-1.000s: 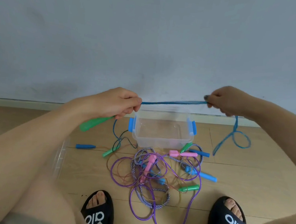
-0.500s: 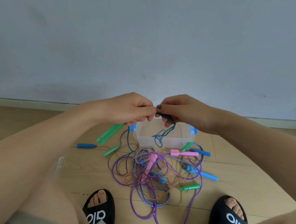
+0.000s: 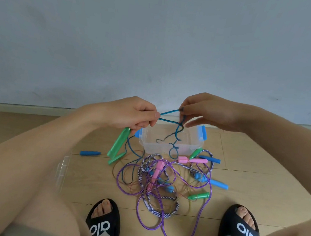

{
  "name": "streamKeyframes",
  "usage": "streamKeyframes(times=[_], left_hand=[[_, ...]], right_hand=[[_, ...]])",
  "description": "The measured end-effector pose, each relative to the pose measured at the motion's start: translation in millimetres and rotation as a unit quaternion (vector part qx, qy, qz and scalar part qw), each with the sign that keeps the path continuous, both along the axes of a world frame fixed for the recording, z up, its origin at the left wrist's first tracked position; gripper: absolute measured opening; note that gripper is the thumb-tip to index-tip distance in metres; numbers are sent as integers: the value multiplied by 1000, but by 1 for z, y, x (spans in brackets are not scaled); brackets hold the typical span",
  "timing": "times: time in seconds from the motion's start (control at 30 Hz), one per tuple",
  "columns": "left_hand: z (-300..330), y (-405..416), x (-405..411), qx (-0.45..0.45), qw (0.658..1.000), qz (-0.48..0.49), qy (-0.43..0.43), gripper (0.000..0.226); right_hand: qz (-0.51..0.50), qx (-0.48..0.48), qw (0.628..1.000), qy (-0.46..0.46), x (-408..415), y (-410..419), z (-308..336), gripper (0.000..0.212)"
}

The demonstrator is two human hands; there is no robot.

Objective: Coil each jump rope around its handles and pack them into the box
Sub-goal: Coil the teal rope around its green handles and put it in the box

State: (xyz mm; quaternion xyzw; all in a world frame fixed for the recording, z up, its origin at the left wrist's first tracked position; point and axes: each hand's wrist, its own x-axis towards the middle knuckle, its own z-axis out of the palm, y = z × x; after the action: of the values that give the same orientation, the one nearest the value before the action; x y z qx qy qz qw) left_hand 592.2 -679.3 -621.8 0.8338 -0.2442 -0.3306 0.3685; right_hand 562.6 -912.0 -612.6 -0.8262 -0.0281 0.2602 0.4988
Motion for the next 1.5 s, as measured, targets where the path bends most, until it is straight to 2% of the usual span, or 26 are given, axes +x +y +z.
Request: streamKeyframes(times=[0.1, 0.2, 0.3, 0.37, 0.4, 0.43, 0.53, 0.63, 0.73, 0.87, 1.23, 1.33, 1.4, 1.5], left_hand=[[-2, 11, 6, 10, 999, 27, 14, 32], [-3, 16, 9, 15, 999, 39, 16, 32], [-3, 14, 7, 25, 999, 30, 10, 33], [-3, 12, 5, 28, 999, 23, 3, 34], [-3, 11, 4, 28, 999, 20, -1, 34], [-2, 9, 3, 25, 1000, 17, -4, 34], [-1, 1, 0, 7, 1000, 13, 1, 34], [-1, -4, -2, -3, 1000, 17, 6, 34], [2, 0, -1, -15, 1000, 19, 16, 34], [2, 2, -3, -17, 999, 8, 28, 34], [9, 2, -7, -24, 999, 2, 26, 34], [10, 10, -3, -21, 999, 26, 23, 33], [9, 14, -1, -23, 999, 41, 21, 32], [7, 19, -1, -18, 999, 46, 13, 32]], right_hand=[[-74, -111, 991, -23, 12, -41, -5, 16], [-162, -237, 957, -38, 17, -86, -15, 17], [-145, -318, 937, -22, 12, -95, -25, 13], [-98, -353, 929, -58, 9, -81, -27, 22], [-78, -333, 936, -86, 8, -68, -24, 28], [-69, -275, 954, -102, 4, -52, -20, 32], [-37, -60, 995, -70, -15, 3, -5, 28], [-4, -4, 997, -73, -23, 33, -5, 23], [-13, -20, 994, -108, -23, 31, -6, 21], [-17, 11, 996, -92, -22, 29, -8, 26], [30, -52, 993, -101, -17, 21, 10, 26], [-46, -72, 988, -132, -1, -7, 19, 26], [-135, -134, 972, -140, 12, -44, 14, 29], [-259, -244, 933, -54, 19, -106, -6, 30]])
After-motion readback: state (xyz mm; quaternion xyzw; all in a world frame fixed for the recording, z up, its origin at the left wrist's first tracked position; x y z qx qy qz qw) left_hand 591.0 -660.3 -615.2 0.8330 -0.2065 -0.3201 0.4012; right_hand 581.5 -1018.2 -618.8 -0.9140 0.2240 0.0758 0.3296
